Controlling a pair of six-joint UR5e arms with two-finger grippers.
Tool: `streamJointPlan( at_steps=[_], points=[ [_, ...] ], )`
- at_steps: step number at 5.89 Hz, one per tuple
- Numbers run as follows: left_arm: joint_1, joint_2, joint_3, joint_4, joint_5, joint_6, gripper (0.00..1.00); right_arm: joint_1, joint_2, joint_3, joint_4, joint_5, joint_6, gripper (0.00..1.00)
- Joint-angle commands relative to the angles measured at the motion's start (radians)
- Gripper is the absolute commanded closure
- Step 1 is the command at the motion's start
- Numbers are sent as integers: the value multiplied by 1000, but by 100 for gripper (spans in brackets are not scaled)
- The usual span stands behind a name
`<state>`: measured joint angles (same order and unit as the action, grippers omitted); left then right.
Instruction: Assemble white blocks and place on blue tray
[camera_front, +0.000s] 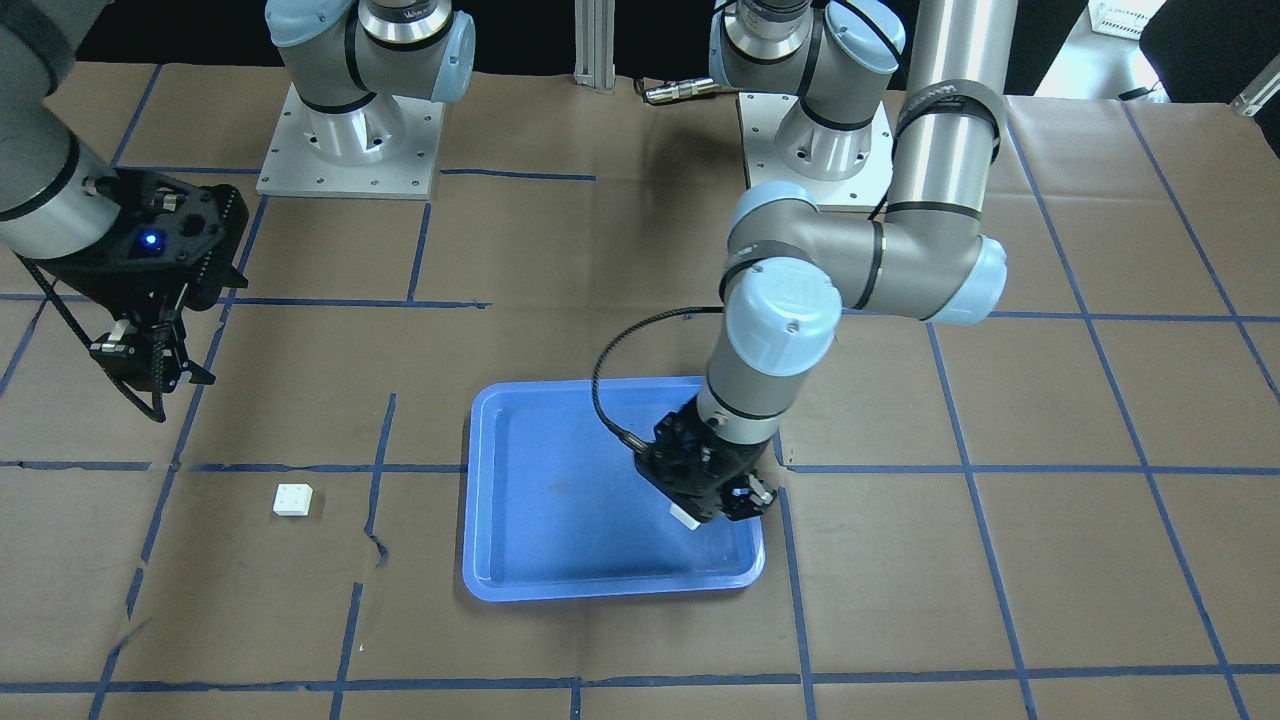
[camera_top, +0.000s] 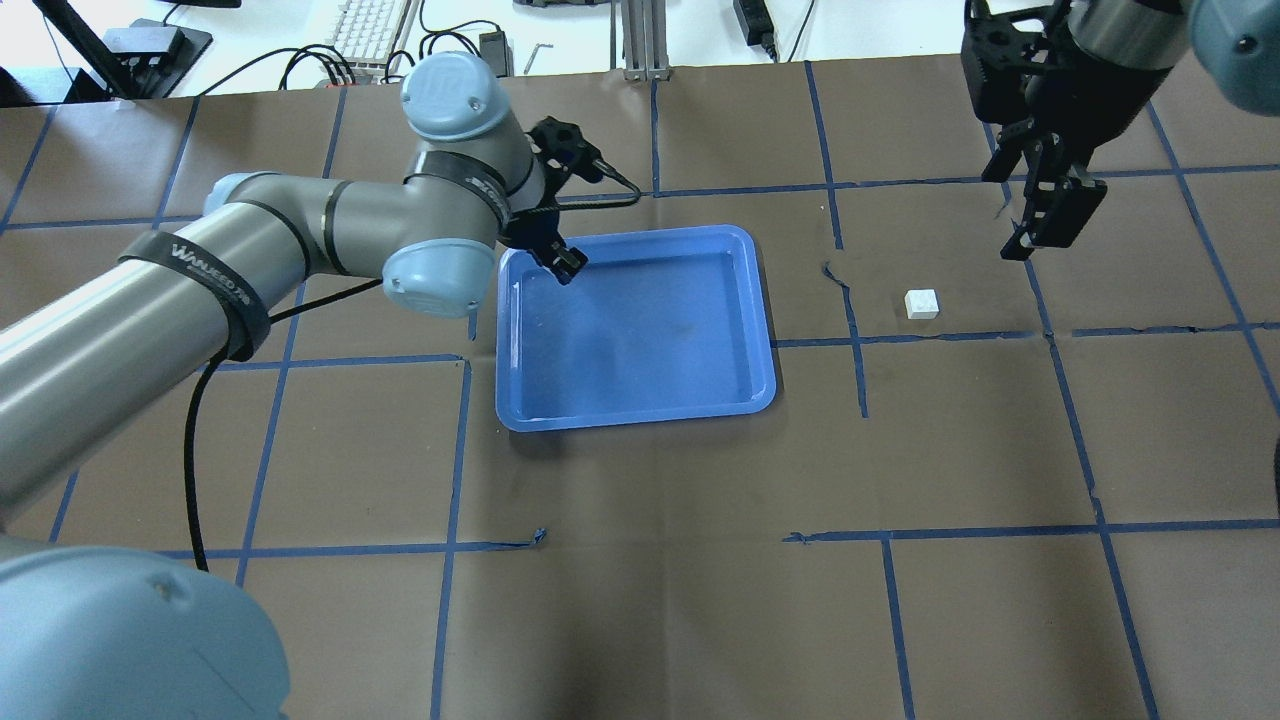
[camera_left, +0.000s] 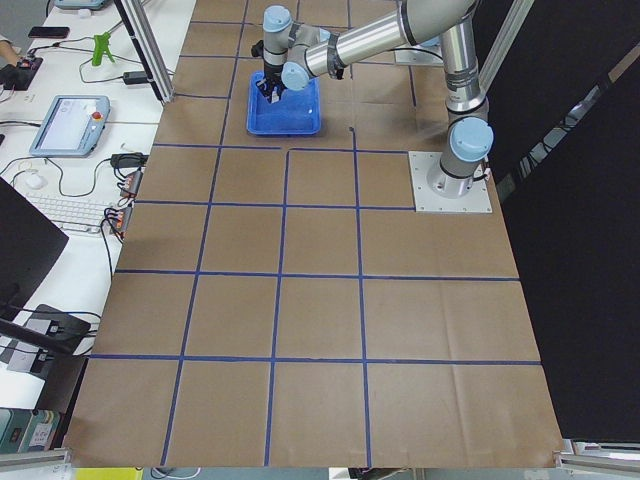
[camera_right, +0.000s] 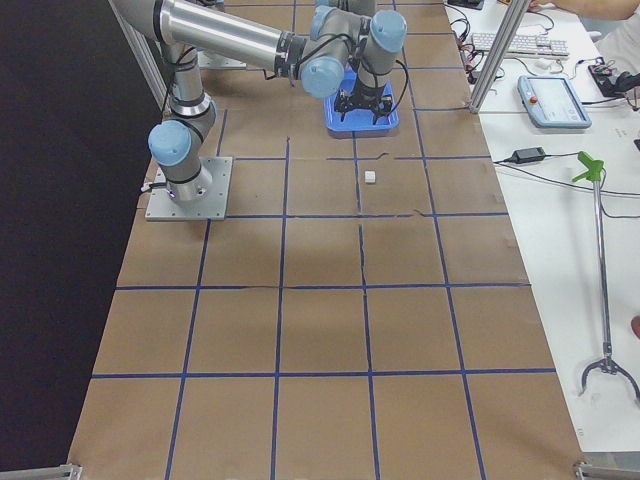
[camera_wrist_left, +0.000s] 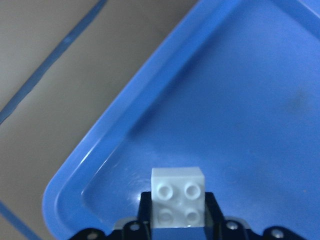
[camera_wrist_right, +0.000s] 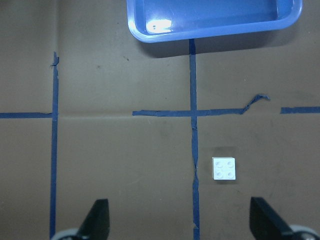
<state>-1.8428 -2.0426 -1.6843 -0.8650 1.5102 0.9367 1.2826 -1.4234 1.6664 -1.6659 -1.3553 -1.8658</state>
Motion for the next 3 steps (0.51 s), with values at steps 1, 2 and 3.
streamJointPlan(
  at_steps=[1, 2, 3],
  points=[
    [-35, -14, -12, -2, -2, 216, 84, -89, 61, 151, -217, 153, -119, 0],
    [-35, -22, -21, -2, -1, 241, 83, -107, 148, 168, -323, 209, -168, 0],
    [-35, -53, -23, 3, 2, 254, 82, -112, 226, 165, -348, 243, -240, 0]
  ],
)
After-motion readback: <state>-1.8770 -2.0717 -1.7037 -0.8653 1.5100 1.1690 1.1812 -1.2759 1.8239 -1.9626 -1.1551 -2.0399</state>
